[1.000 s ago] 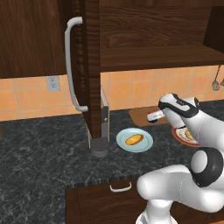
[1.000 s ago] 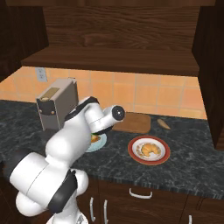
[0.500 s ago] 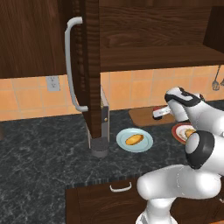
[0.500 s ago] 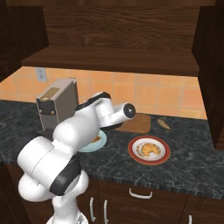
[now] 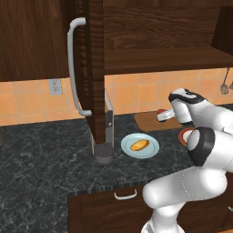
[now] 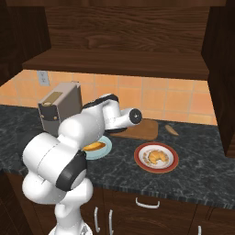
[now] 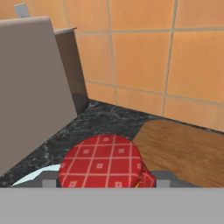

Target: From the different types of pastries on the counter, select a croissant and place it on the cutting board. Then retrieve a jar of jam from the cabinet and place it alongside the croissant on the cutting board.

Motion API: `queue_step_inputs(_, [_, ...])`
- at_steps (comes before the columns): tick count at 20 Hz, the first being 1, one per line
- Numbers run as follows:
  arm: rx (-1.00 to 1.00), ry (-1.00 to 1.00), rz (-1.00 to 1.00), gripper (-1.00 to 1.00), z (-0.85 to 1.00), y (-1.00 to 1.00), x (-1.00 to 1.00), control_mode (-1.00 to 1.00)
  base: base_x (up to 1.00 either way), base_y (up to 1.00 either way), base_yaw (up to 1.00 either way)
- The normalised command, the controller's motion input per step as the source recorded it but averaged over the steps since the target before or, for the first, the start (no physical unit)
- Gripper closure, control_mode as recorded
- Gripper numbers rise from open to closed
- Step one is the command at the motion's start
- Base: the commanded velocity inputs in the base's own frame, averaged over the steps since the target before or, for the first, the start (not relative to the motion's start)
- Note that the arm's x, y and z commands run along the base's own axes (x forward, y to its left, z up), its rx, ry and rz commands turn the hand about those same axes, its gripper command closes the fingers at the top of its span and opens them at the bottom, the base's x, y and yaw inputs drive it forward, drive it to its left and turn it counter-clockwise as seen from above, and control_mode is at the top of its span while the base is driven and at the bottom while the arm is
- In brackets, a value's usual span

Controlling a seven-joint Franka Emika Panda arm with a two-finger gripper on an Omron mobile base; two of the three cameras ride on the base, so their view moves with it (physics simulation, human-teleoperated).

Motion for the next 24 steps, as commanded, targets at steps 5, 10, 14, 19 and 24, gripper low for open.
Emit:
queue_step_inputs(5, [0.0,0.0,0.0,1.0,-0.14,0.16,0.2,-1.0,0.0,0.0,0.0])
queue_step_inputs(10, [0.0,-0.01,0.0,1.0,-0.37,0.22,0.37,-1.0,0.0,0.0,0.0])
queue_step_inputs(14, [0.0,-0.08,0.0,1.0,-0.54,0.0,0.33,-1.0,0.0,0.0,0.0])
queue_step_inputs(19, [-0.02,-0.13,0.0,1.0,-0.44,0.0,0.39,-1.0,0.0,0.0,0.0])
queue_step_inputs(24, [-0.01,0.02,0.0,1.0,-0.03,0.0,0.18,-1.0,0.0,0.0,0.0])
